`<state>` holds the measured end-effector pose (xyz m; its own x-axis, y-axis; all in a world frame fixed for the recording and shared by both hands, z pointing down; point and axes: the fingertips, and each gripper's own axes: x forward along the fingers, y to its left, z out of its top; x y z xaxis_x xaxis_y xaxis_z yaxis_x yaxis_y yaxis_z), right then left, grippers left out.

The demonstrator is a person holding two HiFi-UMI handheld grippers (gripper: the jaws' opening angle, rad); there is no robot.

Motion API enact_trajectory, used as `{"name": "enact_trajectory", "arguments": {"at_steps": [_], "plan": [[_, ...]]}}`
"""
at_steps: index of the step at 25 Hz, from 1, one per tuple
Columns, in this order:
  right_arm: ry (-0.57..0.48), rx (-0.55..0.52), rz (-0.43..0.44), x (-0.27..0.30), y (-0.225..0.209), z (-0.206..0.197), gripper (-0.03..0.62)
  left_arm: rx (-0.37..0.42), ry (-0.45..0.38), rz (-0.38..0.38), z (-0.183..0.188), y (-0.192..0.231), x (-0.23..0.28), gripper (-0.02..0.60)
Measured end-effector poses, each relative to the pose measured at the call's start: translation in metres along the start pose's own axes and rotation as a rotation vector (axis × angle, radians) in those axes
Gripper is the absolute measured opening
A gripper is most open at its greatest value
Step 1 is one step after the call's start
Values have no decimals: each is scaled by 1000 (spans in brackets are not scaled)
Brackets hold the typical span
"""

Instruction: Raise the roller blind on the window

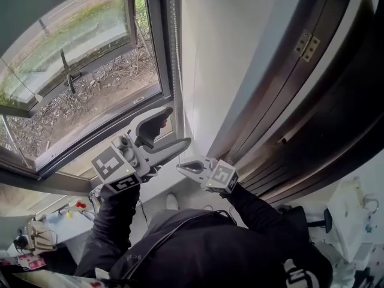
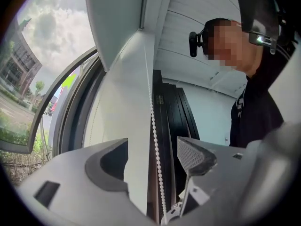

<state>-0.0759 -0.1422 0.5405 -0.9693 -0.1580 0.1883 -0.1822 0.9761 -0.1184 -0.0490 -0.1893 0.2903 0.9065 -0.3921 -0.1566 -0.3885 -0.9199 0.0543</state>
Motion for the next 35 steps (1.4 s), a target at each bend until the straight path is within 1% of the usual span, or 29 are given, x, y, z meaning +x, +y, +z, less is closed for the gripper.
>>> {"name": "enact_trajectory", "arguments": {"at_steps": [2,3,5,6,9,11,12,13,17,19,22,24,25,27,28,29,32,35], "plan": [[1,3,-2,-1,0,-1,8,12,11,-13,11,-1,4,330],[2,5,-4,-1,-1,-2,8,19,18,-14,14,-1,5,308],[8,8,-6,-3,-2,-5,8,24,24,-15,20,0,4,218],[10,9,-7,-4,-2,-7,8,21,25,-19,22,0,4,199],[15,9,-10,-5,-2,-7,8,15,44,-21,22,1,6,186],[16,15,-9,-5,0,-7,8,11,49,-12,21,2,5,129],[16,16,-8,-5,1,-8,8,9,49,-12,21,2,5,81],[17,15,-7,-5,1,-8,8,6,50,-15,21,2,5,55],[33,12,-2,-2,3,-10,8,-20,62,-48,19,-3,7,12],[36,24,0,-3,3,-11,8,-35,65,-59,19,-4,6,9],[53,12,7,-7,2,-12,8,-27,67,-53,19,-3,2,8],[65,3,20,-9,1,-12,9,-18,50,-40,20,0,-2,8],[64,16,31,-11,0,-11,26,-9,36,-30,20,2,-5,8],[38,68,54,-16,-3,-2,125,15,4,-9,21,6,-11,8],[15,88,60,-19,-5,7,156,20,-9,-3,20,7,-14,8],[-13,97,63,-24,-7,18,175,21,-15,1,19,8,-16,8],[-112,97,71,-39,-14,62,231,32,7,13,7,9,-17,8],[-177,56,69,-54,-16,103,279,0,54,20,-21,12,-18,8]]}}
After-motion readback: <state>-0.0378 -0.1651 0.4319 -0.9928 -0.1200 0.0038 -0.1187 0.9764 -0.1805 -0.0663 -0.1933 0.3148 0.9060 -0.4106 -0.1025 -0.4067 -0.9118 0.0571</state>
